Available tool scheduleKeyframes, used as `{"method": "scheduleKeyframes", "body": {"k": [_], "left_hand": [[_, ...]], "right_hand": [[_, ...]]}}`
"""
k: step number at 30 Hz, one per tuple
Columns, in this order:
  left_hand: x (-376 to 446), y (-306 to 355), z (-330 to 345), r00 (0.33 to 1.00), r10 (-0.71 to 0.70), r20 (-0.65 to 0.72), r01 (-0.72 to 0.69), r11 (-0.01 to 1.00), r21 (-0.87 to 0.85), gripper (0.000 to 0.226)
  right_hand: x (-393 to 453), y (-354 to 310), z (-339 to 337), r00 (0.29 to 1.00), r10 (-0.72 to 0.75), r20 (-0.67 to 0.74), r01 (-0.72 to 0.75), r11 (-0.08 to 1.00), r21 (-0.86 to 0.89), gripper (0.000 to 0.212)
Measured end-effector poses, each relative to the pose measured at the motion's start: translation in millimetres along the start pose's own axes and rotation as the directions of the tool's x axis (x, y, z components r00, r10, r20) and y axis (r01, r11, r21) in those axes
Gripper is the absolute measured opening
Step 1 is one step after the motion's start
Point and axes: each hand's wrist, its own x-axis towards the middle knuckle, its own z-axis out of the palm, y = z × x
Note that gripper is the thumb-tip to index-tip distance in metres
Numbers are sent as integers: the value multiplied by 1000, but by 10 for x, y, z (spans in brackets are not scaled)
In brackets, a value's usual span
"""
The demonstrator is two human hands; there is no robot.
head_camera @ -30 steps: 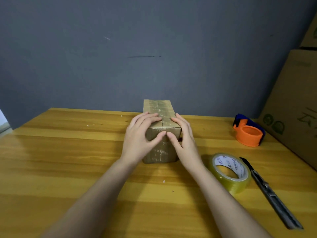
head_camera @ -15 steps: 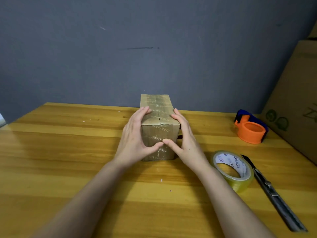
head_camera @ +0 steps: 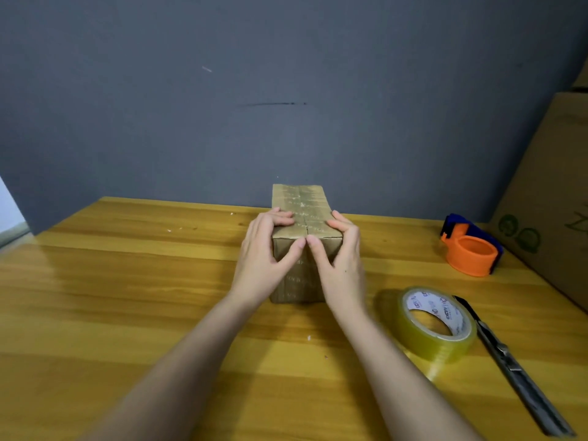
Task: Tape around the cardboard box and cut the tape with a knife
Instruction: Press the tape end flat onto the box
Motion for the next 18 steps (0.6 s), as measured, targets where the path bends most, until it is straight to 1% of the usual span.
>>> {"method": "scheduleKeyframes", "body": {"k": [4,8,12,16,18], "left_hand": [[2,-55,-10,998,56,25,-57,998,40,39],[-5,-87,-36,994,88,69,-92,993,70,46],[-1,-114,-81,986,105,130,-119,988,102,56],[-4,-124,-110,979,110,169,-134,981,139,65],[-9,-150,-119,971,132,201,-167,971,170,74]], "right_hand": [[-4,95,-32,998,-64,28,64,998,-2,52],[0,157,-100,988,-115,106,114,993,11,53],[7,189,-191,969,-153,195,160,987,-22,59],[6,194,-251,953,-163,254,186,980,-70,66],[13,208,-275,943,-167,287,200,976,-87,70]]}}
